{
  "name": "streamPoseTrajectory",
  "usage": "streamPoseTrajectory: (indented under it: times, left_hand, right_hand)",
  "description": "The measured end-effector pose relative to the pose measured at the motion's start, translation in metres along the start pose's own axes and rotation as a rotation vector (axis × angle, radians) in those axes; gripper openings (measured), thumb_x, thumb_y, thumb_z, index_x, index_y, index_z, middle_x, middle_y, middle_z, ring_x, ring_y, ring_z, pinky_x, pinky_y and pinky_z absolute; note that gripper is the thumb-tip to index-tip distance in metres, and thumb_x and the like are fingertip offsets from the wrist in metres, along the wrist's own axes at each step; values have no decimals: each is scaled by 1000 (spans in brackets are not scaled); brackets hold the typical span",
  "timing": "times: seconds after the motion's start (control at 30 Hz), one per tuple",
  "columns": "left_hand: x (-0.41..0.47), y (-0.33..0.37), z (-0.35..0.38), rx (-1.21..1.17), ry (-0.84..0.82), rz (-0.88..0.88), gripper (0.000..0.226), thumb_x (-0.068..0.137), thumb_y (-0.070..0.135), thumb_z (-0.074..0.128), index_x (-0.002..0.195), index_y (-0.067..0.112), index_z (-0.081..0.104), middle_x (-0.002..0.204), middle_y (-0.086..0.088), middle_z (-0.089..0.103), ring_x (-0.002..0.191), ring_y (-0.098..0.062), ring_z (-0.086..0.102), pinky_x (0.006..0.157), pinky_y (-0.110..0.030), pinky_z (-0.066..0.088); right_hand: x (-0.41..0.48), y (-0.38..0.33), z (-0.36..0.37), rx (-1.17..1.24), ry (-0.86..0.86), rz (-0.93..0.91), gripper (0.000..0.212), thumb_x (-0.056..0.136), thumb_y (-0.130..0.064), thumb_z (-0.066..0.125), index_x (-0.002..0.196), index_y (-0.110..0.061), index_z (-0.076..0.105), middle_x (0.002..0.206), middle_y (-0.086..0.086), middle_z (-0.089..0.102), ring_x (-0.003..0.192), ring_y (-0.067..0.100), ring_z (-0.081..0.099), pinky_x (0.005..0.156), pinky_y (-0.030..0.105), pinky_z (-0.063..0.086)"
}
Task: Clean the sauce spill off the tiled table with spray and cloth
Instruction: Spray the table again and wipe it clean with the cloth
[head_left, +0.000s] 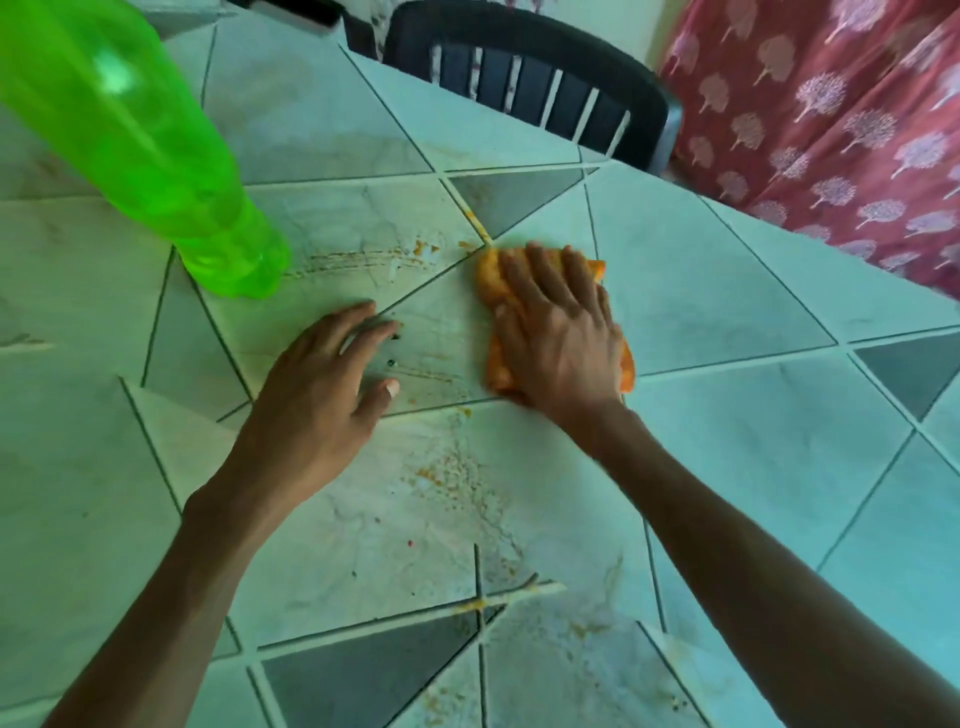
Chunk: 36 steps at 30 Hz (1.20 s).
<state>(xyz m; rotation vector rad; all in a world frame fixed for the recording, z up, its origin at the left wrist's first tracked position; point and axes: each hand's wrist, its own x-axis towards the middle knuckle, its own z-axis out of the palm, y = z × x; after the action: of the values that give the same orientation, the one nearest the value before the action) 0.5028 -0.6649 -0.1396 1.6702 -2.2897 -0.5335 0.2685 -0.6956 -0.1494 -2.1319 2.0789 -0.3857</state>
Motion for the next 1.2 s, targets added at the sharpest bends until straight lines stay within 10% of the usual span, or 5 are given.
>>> streamPoseTrajectory:
  times: [0.2,0.47,0.73,1.0,1.2]
  left_hand:
    - [-1,-11,-9,-5,24,16,44,97,15,51,141,15,50,151,-2,41,138,-20,37,113,-33,30]
    - [9,-19,-7,-1,56,-7,47,94,4,53,140,8,50,147,-3,46,135,-20,40,113,-25,26]
    - [13,-17,-9,-67,71,-45,55,91,-5,52,145,8,46,150,-2,43,138,-18,38,115,-27,29]
    - [8,-13,-10,-126,68,-61,57,95,-4,49,149,10,39,155,1,36,143,-14,30,117,-25,25]
    - [7,-21,-6,-130,62,-19,66,88,-13,51,149,9,39,155,1,35,143,-16,32,115,-17,21]
  right_hand:
    - [-110,5,-14,-51,-187,-560,57,102,-52,37,156,-37,26,165,-9,23,154,24,14,124,47,18]
    - [142,28,8,6,8,101,54,102,-47,28,154,-32,31,164,-2,26,153,29,14,121,55,18]
    - [-30,-6,-5,-32,-131,-564,55,104,-46,37,155,-26,34,160,0,36,150,27,26,121,48,27]
    - [158,33,18,-173,-49,-49,68,95,-62,12,150,-29,35,161,-3,32,151,29,23,118,55,27]
    - [-30,-25,4,-85,-212,-601,57,102,-44,36,157,-31,27,163,-4,28,153,26,19,124,48,17]
